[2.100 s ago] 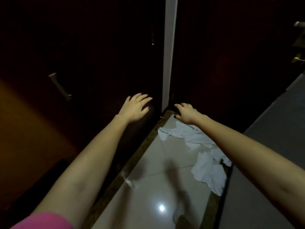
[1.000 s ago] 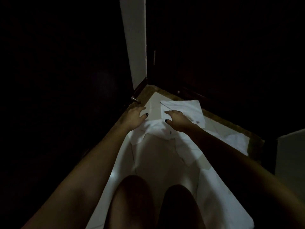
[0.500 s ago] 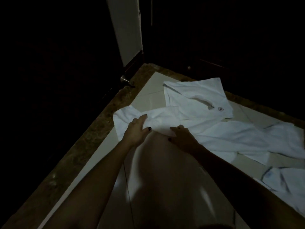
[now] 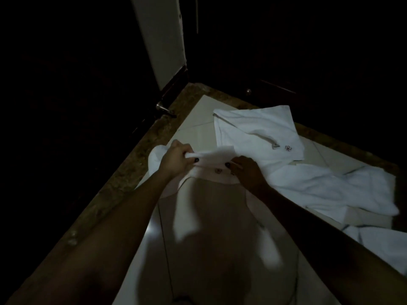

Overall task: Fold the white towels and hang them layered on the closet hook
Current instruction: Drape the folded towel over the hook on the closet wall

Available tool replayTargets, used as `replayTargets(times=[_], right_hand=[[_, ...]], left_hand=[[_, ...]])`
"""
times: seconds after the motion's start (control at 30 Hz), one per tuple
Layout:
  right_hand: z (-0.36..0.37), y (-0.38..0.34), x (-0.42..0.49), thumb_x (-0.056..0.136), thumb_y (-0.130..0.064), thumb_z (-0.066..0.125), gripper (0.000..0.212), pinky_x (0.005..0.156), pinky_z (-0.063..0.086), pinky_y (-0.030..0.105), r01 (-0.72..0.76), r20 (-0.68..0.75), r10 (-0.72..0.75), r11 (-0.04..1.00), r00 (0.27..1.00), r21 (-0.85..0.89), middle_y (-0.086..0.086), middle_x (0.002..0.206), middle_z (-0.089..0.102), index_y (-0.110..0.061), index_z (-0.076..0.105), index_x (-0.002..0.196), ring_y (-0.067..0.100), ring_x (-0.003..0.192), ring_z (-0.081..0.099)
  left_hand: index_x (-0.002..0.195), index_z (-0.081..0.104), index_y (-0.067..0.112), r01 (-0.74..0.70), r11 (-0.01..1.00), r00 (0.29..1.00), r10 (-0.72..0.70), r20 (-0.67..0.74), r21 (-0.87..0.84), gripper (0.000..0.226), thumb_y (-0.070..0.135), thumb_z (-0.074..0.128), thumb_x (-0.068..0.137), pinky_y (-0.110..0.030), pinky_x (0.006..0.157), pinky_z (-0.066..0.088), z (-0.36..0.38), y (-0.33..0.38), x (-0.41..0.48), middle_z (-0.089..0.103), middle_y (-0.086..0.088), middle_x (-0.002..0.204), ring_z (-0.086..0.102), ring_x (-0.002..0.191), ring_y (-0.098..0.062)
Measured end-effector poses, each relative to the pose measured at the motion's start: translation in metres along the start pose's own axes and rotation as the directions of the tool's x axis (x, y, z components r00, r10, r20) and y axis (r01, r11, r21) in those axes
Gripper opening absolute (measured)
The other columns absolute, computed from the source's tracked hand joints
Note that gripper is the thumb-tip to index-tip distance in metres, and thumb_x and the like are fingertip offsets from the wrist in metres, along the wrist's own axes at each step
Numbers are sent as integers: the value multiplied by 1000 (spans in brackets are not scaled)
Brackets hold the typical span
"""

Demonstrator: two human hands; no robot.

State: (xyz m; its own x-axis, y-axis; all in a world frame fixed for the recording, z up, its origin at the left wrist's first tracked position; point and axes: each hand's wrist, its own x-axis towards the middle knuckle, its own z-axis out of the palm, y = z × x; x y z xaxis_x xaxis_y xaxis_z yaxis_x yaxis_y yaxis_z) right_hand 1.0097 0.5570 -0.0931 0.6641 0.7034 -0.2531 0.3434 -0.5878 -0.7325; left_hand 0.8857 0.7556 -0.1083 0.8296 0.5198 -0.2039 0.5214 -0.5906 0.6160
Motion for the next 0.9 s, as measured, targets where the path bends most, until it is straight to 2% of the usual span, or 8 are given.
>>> replayTargets(times=[0.1,0.17,0.27,0.4,0.5,0.6,0.8,0.9], right_hand=[[-59,-63,-22,99,-20,57,33,56,39,20,-48,-31,52,992,998,119,11,66,59,-1,59,72,20,63,56],[-105,-110,-39,98,-21,59,33,51,38,20,-78,-52,91,973,995,218,7,59,52,-1,57,72,16,54,50],[-177,-188,-76,95,-17,62,27,47,40,20,-79,-79,116,925,990,371,9,60,52,1,60,75,17,51,49],[-271,-305,-129,97,-12,58,22,55,41,22,-26,-127,91,897,988,441,4,67,49,-8,54,76,12,61,49],[-342,-393,-171,99,-11,55,23,68,44,30,40,-113,7,911,994,410,12,73,54,5,57,84,16,69,52],[-406,-475,-216,98,-14,58,28,71,46,35,36,-48,-16,895,999,444,18,86,60,13,62,101,24,78,58],[-486,-594,-302,97,-11,59,15,65,47,26,78,56,-115,892,992,446,4,74,65,-3,68,87,10,67,60],[-495,-636,-341,97,-16,60,22,64,42,28,125,62,-174,873,983,470,5,70,59,0,64,82,12,65,55]], left_hand=[[88,68,5,-12,998,999,9,-44,-63,19,22,76,82,-33,74,42,-63,59,-13,63,-9,91,56,88,-23],[80,62,15,45,978,998,-51,-24,-202,16,20,76,82,-30,63,43,-111,102,-28,60,1,78,54,75,-16],[70,49,21,83,942,995,-94,-19,-326,32,10,77,79,-25,56,36,-189,169,-61,48,6,69,45,64,-9],[75,52,17,52,921,999,-49,18,-387,29,1,75,79,-24,60,36,-309,267,-117,46,2,71,43,67,-10],[94,65,5,42,919,997,-15,73,-391,14,1,72,83,-20,67,44,-404,338,-163,60,-7,85,55,77,-13],[93,69,-5,9,929,997,21,78,-370,13,5,71,85,-16,65,46,-495,405,-216,64,-10,84,58,73,-10],[80,70,10,-76,944,997,69,-33,-320,6,9,76,81,-10,72,43,-636,490,-326,61,7,81,58,75,1],[73,69,15,-103,931,991,66,-115,-350,11,11,76,81,-10,71,45,-676,504,-386,65,11,74,60,71,6]])
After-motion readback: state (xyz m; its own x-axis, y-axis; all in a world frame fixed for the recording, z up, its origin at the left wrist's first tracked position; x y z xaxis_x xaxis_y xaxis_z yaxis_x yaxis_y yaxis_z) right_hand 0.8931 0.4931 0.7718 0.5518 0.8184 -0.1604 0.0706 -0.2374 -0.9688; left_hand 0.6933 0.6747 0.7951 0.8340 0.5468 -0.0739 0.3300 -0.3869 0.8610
